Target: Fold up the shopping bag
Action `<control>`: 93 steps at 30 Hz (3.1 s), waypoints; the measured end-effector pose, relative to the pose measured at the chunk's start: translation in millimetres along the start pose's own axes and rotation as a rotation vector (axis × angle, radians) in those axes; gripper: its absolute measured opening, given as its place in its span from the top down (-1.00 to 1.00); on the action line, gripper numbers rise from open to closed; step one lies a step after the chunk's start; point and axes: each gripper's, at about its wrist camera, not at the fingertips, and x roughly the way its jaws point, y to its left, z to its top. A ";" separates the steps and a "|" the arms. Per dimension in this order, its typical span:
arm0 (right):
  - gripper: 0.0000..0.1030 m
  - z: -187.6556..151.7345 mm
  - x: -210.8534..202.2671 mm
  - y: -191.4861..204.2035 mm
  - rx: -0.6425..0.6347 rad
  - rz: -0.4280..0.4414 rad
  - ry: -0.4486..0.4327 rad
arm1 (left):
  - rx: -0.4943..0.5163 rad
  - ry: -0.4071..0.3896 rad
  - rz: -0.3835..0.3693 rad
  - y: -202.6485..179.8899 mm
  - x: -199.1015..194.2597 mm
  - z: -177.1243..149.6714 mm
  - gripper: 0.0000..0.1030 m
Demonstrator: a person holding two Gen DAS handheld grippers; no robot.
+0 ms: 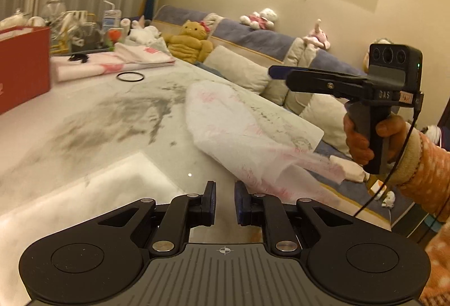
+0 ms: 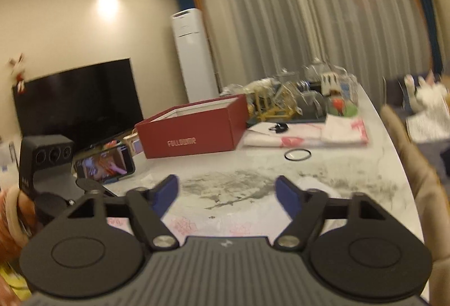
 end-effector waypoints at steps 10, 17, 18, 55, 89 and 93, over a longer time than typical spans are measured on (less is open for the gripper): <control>0.78 -17.7 -12.0 29.7 -0.291 -0.016 0.043 | -0.110 -0.191 0.009 14.7 -48.7 -25.1 0.72; -0.99 -56.9 -49.4 64.0 -0.791 0.038 0.130 | -0.226 -0.281 -0.121 22.8 -38.3 -12.7 0.72; -0.99 -65.9 -49.7 69.6 -0.870 0.034 0.158 | -0.255 -0.301 -0.164 24.3 -35.7 -9.7 0.72; 0.94 -59.5 43.4 102.9 -0.566 0.125 0.193 | 0.565 0.115 0.212 -21.2 80.0 99.4 -0.57; -0.64 -24.0 9.6 -67.4 0.834 -0.068 0.224 | 0.217 0.128 -0.159 -1.3 56.9 35.4 -0.15; -0.65 -23.7 16.0 -42.5 0.890 0.046 0.280 | 0.230 0.125 -0.158 -2.2 56.4 34.7 -0.15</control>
